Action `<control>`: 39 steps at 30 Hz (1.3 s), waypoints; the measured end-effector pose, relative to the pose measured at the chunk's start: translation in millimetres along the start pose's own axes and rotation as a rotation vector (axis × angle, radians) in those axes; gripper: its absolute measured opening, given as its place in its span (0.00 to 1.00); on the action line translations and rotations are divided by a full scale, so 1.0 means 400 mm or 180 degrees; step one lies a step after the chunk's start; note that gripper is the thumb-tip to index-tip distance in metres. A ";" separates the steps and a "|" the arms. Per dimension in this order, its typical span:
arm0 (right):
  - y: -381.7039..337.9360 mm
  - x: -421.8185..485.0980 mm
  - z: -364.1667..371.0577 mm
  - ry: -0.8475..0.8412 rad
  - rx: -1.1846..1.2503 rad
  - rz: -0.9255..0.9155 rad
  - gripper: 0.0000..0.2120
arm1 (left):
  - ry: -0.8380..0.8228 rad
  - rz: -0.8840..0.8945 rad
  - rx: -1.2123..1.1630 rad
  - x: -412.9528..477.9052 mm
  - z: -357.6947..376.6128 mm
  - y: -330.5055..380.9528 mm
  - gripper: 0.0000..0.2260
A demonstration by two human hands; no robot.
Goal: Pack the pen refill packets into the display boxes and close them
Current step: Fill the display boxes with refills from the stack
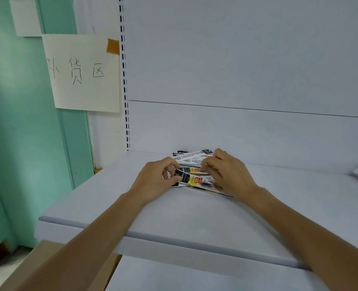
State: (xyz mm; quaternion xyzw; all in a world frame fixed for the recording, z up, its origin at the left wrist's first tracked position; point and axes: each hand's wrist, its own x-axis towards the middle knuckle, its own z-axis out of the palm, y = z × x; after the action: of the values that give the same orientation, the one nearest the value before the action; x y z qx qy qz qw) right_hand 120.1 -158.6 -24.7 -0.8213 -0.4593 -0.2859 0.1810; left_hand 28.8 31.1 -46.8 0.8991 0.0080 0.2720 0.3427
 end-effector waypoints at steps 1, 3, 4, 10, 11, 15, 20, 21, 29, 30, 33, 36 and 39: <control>-0.002 0.008 -0.006 -0.0287 0.0014 0.0097 0.15 | -0.0016 -0.0010 0.0024 0.001 0.000 0.000 0.09; -0.011 0.022 -0.015 -0.0773 0.0013 0.0270 0.23 | -0.0009 -0.0040 0.0051 0.002 -0.001 -0.001 0.09; -0.016 0.027 -0.014 -0.0822 0.0026 0.0289 0.25 | -0.0008 -0.0061 0.0063 0.002 0.000 -0.001 0.09; -0.039 0.051 0.011 -0.1105 0.0402 0.0019 0.20 | -0.0232 -0.0120 0.0243 0.003 0.006 -0.005 0.08; -0.041 0.054 0.010 -0.1221 0.0385 0.0012 0.20 | -0.0333 -0.0111 0.0279 0.003 0.008 -0.005 0.08; -0.037 0.042 0.007 -0.1486 0.0320 0.0267 0.23 | -0.0420 -0.0038 0.0368 0.004 0.008 -0.005 0.08; -0.035 0.023 -0.007 -0.1326 0.0520 0.0375 0.24 | -0.0448 0.0177 0.0503 0.005 0.005 -0.002 0.08; -0.034 0.022 -0.009 -0.1309 0.0551 0.0345 0.23 | -0.0432 0.0204 0.0507 0.005 0.005 -0.003 0.08; -0.047 0.025 -0.028 -0.1412 0.1123 0.0636 0.18 | -0.0402 0.0382 0.0113 0.004 0.011 0.019 0.10; -0.052 0.028 -0.037 -0.1487 0.1275 0.0695 0.18 | -0.0458 0.0405 0.0139 0.005 0.013 0.030 0.08; -0.061 0.028 -0.058 -0.1729 0.1244 0.0720 0.18 | -0.0623 0.0454 0.0332 0.005 0.017 0.051 0.03; -0.052 0.021 -0.055 -0.1934 0.1055 0.0605 0.17 | -0.0714 0.0395 0.0333 0.005 0.010 0.044 0.07; -0.036 0.010 -0.062 -0.1838 0.0649 0.0535 0.26 | -0.0609 0.0178 0.0210 0.011 -0.006 0.032 0.07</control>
State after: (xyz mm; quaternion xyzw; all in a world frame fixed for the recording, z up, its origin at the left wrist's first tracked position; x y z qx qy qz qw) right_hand 102.1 -162.5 -2.4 -0.8812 -0.4485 0.0226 0.1475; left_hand 29.1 23.7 -35.4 0.9317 -0.0409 0.1940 0.3045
